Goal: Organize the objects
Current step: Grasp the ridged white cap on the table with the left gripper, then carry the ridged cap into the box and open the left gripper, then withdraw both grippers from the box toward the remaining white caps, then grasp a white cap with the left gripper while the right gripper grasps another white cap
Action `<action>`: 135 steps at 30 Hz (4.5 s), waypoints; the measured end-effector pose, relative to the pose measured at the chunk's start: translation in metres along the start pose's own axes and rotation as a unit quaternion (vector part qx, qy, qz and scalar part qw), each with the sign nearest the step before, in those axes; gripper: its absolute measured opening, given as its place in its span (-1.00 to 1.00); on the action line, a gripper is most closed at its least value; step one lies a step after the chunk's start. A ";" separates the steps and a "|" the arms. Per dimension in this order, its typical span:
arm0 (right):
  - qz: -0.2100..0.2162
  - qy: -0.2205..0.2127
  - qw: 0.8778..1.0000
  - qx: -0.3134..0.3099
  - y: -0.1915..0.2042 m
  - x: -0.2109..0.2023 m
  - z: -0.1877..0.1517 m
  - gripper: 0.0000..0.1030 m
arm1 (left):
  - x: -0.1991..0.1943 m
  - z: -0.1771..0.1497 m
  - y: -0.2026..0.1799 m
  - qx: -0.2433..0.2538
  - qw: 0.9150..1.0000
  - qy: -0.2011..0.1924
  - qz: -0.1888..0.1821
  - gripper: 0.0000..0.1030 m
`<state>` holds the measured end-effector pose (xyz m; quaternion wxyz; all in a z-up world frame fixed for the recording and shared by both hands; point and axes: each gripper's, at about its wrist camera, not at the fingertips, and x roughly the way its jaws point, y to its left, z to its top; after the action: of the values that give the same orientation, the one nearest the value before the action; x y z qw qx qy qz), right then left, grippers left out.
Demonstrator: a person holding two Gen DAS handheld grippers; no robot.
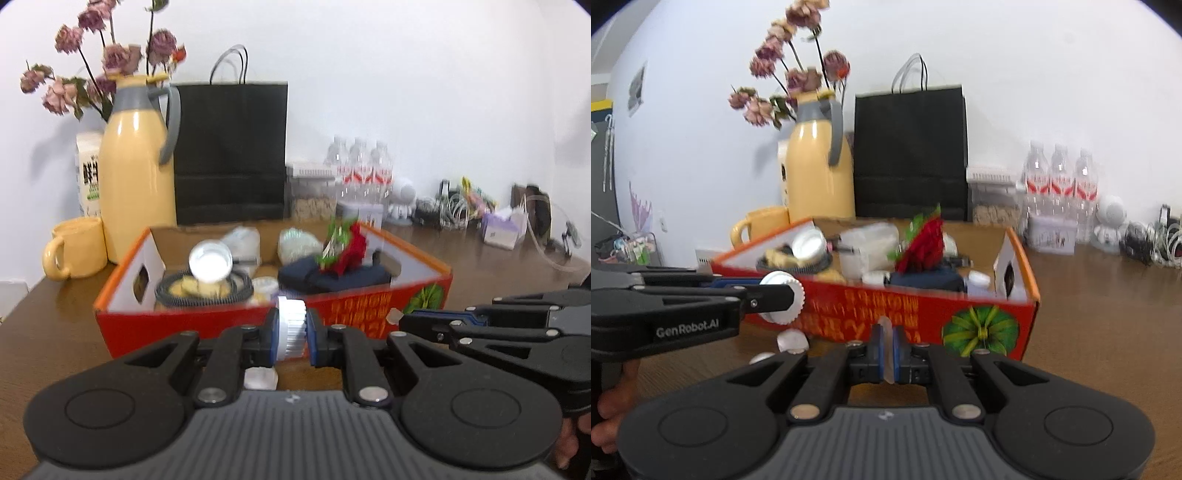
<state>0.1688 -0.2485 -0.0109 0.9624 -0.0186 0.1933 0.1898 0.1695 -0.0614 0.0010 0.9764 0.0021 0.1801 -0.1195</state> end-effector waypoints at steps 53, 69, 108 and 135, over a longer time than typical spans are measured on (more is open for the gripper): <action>-0.061 -0.063 0.996 0.011 -0.032 0.058 0.066 1.00 | 0.051 0.074 0.024 -0.048 0.989 -0.098 0.102 1.00; -0.037 -0.024 0.999 -0.022 -0.016 0.015 0.026 1.00 | -0.005 0.030 0.031 -0.043 0.991 -0.061 0.110 1.00; -0.031 0.079 0.996 -0.006 -0.016 0.029 -0.011 1.00 | 0.005 -0.020 0.035 -0.039 0.992 0.105 0.051 -0.43; 0.007 0.126 0.992 -0.001 0.087 0.088 0.002 -0.22 | -0.020 -0.014 0.097 -0.089 0.989 0.070 0.092 -0.42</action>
<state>0.2120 -0.1359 -0.0388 0.9291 -0.0421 0.3128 0.1929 0.1686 0.0379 -0.0091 0.9645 -0.0599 0.2568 -0.0124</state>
